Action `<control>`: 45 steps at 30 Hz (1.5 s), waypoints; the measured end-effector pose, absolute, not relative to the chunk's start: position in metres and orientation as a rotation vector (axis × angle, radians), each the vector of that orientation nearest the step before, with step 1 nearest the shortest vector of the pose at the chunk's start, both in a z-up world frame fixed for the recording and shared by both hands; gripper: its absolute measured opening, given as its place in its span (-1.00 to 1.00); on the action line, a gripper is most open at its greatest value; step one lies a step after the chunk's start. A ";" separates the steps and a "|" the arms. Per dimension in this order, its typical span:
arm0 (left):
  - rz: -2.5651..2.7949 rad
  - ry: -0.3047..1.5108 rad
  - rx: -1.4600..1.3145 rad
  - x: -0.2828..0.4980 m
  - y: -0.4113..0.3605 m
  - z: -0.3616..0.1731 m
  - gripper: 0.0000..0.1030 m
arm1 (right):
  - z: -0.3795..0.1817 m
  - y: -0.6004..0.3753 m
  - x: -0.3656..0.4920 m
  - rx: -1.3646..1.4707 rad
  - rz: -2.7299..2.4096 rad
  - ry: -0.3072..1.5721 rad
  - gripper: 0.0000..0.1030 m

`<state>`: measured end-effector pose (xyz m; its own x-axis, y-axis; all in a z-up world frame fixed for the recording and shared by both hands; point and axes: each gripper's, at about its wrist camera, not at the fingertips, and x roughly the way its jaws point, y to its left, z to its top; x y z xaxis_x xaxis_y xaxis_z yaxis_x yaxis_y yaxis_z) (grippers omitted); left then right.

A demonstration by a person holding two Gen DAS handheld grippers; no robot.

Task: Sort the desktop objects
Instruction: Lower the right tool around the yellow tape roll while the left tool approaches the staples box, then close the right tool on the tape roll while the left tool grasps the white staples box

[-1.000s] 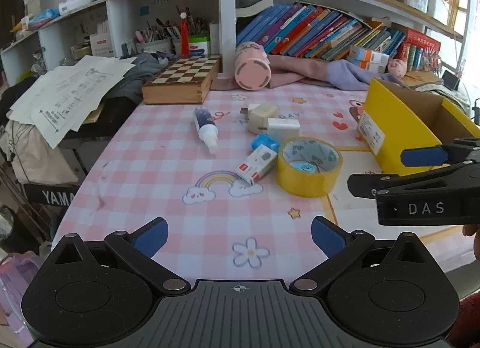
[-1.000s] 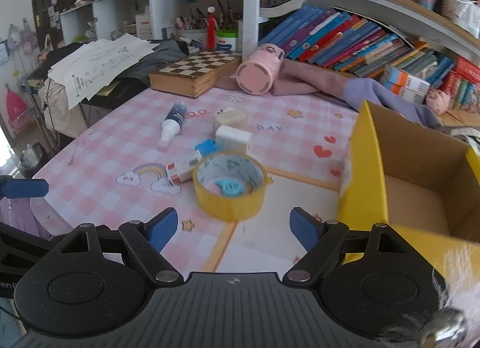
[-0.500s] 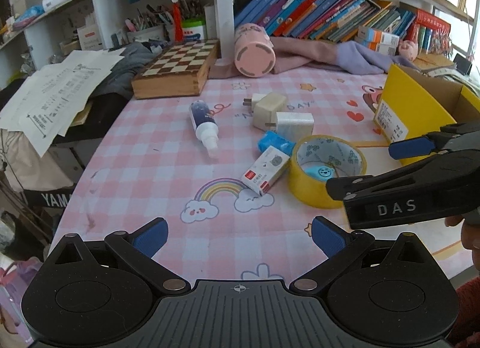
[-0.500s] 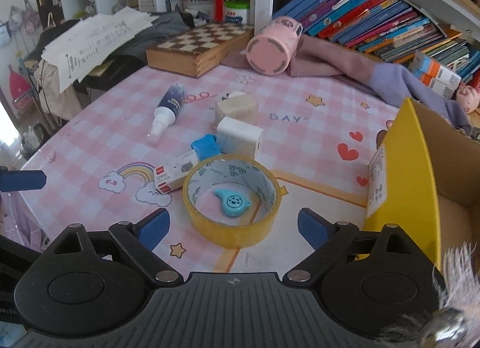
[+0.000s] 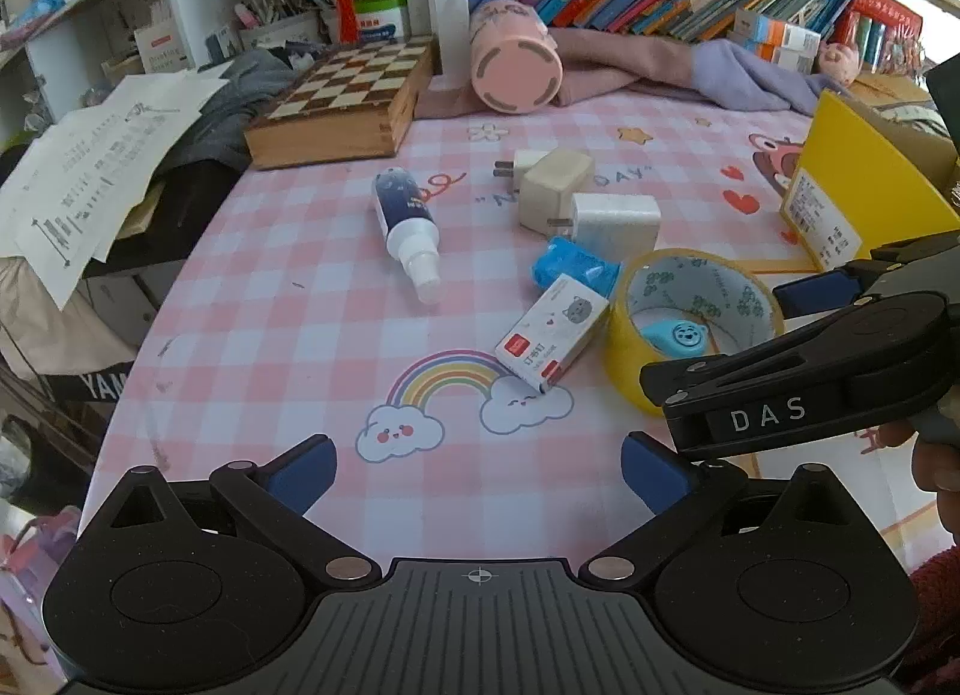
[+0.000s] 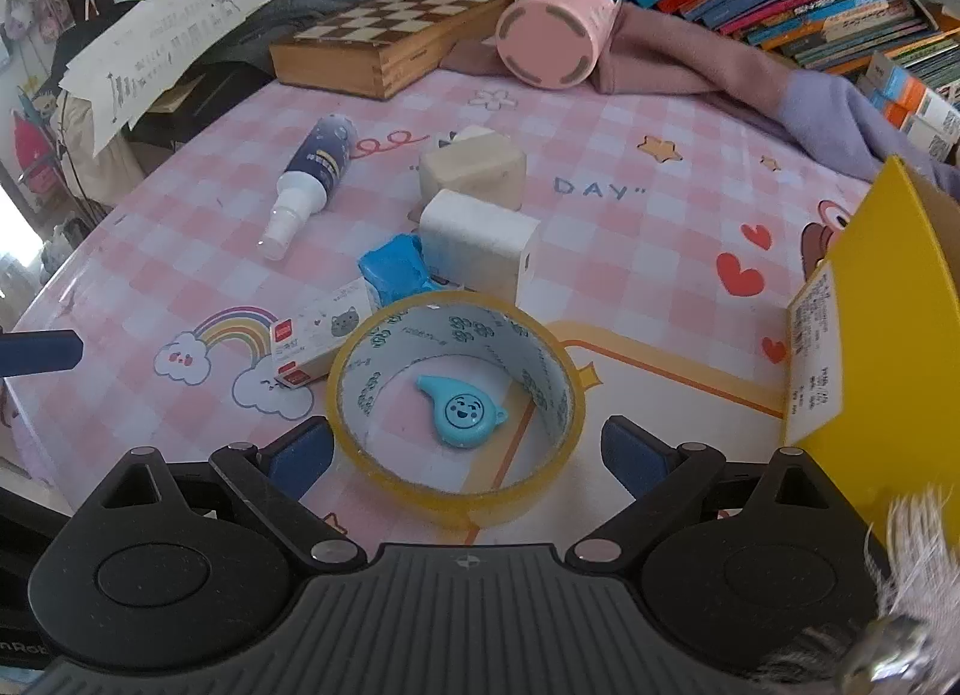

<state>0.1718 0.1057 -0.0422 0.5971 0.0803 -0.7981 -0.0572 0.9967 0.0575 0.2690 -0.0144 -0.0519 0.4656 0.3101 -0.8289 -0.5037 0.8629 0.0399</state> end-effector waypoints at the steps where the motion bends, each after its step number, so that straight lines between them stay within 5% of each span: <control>1: 0.077 0.933 0.027 0.174 0.106 -0.043 0.94 | -0.053 -0.014 0.271 -0.219 0.508 0.971 0.86; 4: 0.062 0.939 0.026 0.179 0.105 -0.045 0.93 | -0.052 -0.015 0.273 -0.211 0.524 0.963 0.70; 21: -0.028 0.935 0.152 0.232 0.080 -0.063 0.71 | -0.018 -0.051 0.278 -0.151 0.429 0.791 0.68; 30: -0.061 0.957 0.141 0.246 0.079 -0.074 0.33 | -0.017 -0.054 0.278 -0.149 0.418 0.786 0.68; 34: -0.077 0.949 0.114 0.245 0.081 -0.073 -0.08 | -0.017 -0.055 0.277 -0.150 0.422 0.784 0.68; 38: -0.086 0.943 0.095 0.240 0.083 -0.071 -0.27 | -0.015 -0.055 0.273 -0.150 0.423 0.772 0.67; 45: -0.085 0.917 0.053 0.223 0.088 -0.061 -0.42 | -0.012 -0.054 0.264 -0.148 0.426 0.766 0.67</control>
